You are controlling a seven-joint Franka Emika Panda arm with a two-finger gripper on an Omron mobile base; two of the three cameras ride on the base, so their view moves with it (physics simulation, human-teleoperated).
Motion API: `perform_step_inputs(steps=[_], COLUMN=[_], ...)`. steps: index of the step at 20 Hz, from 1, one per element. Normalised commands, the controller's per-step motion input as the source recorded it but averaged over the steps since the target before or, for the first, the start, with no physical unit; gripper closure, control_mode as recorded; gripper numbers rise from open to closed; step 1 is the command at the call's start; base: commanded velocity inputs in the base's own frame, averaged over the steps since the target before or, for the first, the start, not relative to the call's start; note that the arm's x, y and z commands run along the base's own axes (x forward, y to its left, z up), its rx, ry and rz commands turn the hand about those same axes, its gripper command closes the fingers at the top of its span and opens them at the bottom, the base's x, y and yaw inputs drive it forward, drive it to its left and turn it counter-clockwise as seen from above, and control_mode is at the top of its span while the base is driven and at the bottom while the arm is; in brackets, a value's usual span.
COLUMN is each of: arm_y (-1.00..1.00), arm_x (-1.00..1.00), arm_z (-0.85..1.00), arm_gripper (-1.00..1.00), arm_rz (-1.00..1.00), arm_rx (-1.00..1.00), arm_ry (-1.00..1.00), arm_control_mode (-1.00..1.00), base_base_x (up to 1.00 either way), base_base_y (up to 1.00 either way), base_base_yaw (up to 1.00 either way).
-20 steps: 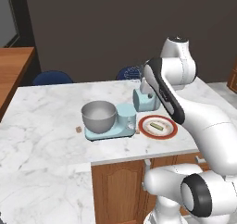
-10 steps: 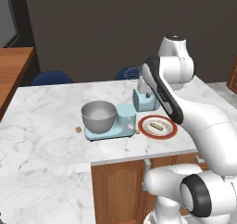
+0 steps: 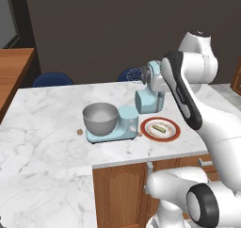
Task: Add butter and sugar cubes to the stand mixer bowl and then turn on the stand mixer to begin making frosting.
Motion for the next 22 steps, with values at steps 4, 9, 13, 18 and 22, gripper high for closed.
perform_step_inputs(steps=[4,9,13,18,22], arm_y=[-0.70,-0.82,-0.67,-0.52,-0.14], arm_x=[-0.04,0.00,0.07,0.17,0.29], arm_z=[0.02,0.00,-0.01,-0.14,-0.41], arm_gripper=[-1.00,-1.00,-1.00,-1.00,-1.00], arm_rz=[-0.02,0.00,0.06,0.13,0.16], arm_rx=[0.16,0.19,0.17,0.15,0.15], arm_ry=[0.00,-0.01,-0.03,-0.02,-0.04], arm_control_mode=[-1.00,-1.00,-1.00,-1.00,-1.00], base_base_x=[0.00,0.00,0.00,0.00,0.00], base_base_y=[0.00,0.00,0.00,0.00,0.00], base_base_yaw=[0.00,0.00,0.00,0.00,0.00])
